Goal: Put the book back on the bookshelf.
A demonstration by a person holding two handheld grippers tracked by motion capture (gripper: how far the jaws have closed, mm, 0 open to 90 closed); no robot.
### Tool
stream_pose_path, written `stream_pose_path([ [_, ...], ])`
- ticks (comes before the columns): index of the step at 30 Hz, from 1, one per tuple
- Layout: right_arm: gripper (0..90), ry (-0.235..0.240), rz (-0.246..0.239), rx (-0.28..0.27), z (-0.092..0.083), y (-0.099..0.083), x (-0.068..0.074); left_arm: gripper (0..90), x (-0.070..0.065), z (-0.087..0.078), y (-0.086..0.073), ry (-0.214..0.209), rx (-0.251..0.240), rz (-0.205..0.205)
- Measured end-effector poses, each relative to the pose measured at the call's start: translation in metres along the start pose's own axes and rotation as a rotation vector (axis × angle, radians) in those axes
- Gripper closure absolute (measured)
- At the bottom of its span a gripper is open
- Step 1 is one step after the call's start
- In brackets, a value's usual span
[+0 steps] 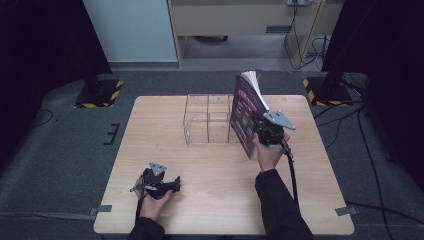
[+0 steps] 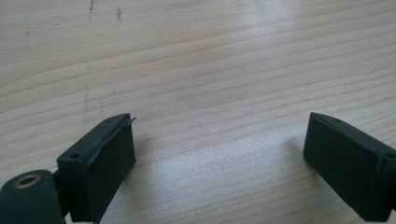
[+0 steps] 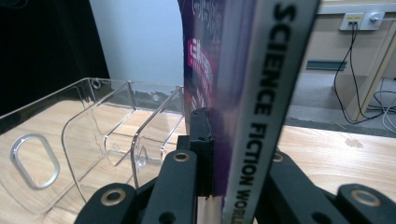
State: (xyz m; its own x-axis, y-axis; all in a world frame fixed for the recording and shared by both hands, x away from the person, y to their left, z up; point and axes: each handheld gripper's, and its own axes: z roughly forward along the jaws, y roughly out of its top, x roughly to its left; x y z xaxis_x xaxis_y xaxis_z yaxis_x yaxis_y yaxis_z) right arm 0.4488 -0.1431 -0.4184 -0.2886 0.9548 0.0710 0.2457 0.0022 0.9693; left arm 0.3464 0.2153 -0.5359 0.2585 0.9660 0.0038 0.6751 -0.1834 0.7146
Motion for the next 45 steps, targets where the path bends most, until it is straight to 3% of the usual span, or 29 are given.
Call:
stream_pose_path([
  [18,82.7,-0.094,0.017,-0.029,0.017,0.002,0.013,7.9,0.0,0.0,0.0,-0.001,0.0,0.0],
  [25,82.0,-0.094,0.014,-0.019,0.016,0.002,0.013,7.9,0.0,0.0,0.0,-0.001,0.0,0.0],
  [39,63.1,-0.059,-0.02,-0.01,0.012,0.005,0.01,7.9,0.0,0.0,0.0,-0.001,0.0,0.0],
  [45,49.1,-0.042,-0.036,0.003,0.013,0.004,0.009,7.9,0.0,0.0,0.0,-0.001,0.0,0.0],
])
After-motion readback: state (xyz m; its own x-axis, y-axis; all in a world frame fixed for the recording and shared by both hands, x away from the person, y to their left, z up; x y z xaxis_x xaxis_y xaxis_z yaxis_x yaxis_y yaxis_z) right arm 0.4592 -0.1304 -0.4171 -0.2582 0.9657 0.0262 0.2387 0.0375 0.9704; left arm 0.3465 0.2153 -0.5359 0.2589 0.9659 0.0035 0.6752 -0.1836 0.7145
